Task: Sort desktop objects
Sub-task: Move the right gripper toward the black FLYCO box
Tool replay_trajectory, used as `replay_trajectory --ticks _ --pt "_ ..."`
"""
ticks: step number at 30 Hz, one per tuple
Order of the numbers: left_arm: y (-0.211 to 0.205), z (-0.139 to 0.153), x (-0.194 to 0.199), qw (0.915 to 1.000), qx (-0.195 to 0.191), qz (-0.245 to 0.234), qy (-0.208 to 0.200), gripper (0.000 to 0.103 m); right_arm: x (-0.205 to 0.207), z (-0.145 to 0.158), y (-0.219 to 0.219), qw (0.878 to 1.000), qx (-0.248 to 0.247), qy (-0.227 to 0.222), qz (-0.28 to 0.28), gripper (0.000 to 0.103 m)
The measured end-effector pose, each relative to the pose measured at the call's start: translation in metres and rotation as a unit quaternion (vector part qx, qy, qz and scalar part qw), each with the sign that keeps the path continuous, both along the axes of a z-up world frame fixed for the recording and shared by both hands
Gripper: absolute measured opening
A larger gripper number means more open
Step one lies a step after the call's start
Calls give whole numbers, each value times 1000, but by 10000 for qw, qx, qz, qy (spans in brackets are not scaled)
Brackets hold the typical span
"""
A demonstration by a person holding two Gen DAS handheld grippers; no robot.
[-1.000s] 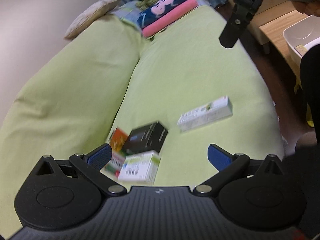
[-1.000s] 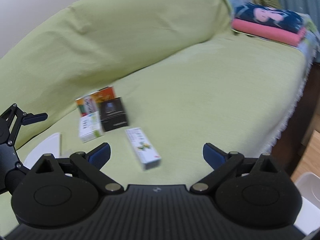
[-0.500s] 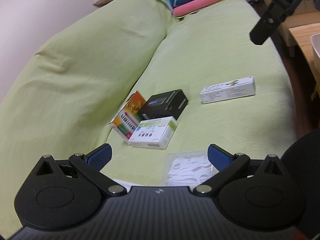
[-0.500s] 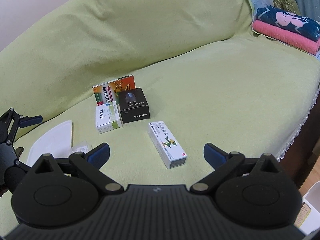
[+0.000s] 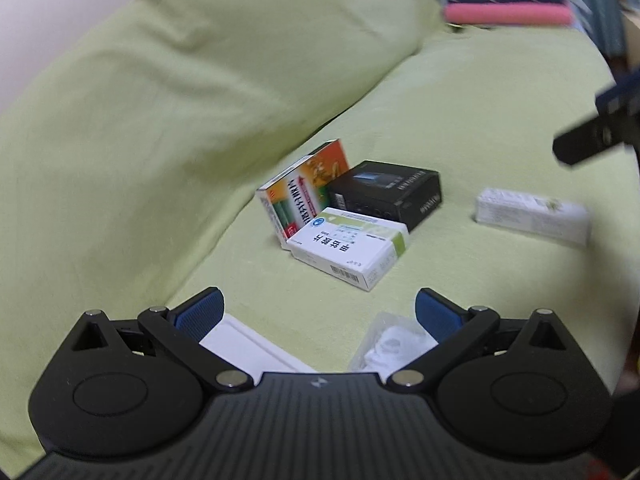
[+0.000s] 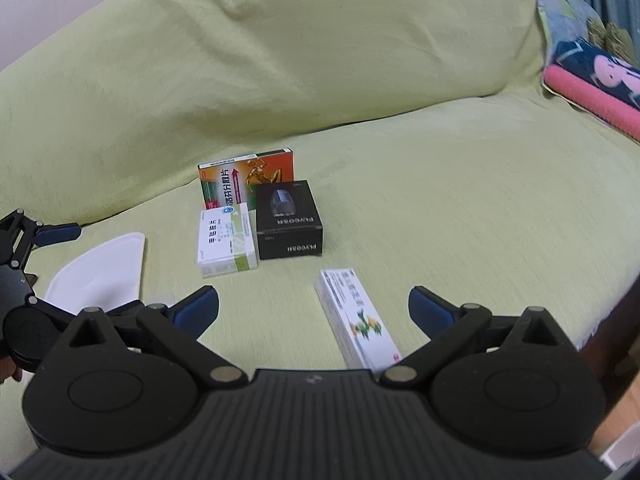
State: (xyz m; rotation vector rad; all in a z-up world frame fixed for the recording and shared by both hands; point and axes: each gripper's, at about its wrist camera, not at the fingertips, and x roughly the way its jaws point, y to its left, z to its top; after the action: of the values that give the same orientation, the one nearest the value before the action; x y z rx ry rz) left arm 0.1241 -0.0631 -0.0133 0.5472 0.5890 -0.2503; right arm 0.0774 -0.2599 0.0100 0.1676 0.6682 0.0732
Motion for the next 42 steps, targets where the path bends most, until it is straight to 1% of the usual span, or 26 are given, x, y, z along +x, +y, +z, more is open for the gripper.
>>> replay_trajectory --ticks 4,9,13,19,26,35,42 --pt "2 2 15 9993 -268 253 30 103 23 -4 6 9999 -129 -27 37 100" --pt "4 -1 25 9981 -503 339 67 103 43 -8 13 9998 -159 -50 107 100" --pt "5 -8 29 9978 -552 325 158 103 54 -13 16 9998 -153 -15 124 100" --pt "10 -14 33 9957 -741 475 274 103 64 -20 19 9997 -204 51 146 100" --pt "18 -15 43 9945 -809 632 213 103 85 -23 20 9990 -366 49 256 101" --pt "23 -23 65 9933 -846 749 223 103 143 -43 27 9974 -417 173 565 101" --pt "21 -28 75 9933 -894 698 228 103 182 -63 43 9953 -344 357 836 101"
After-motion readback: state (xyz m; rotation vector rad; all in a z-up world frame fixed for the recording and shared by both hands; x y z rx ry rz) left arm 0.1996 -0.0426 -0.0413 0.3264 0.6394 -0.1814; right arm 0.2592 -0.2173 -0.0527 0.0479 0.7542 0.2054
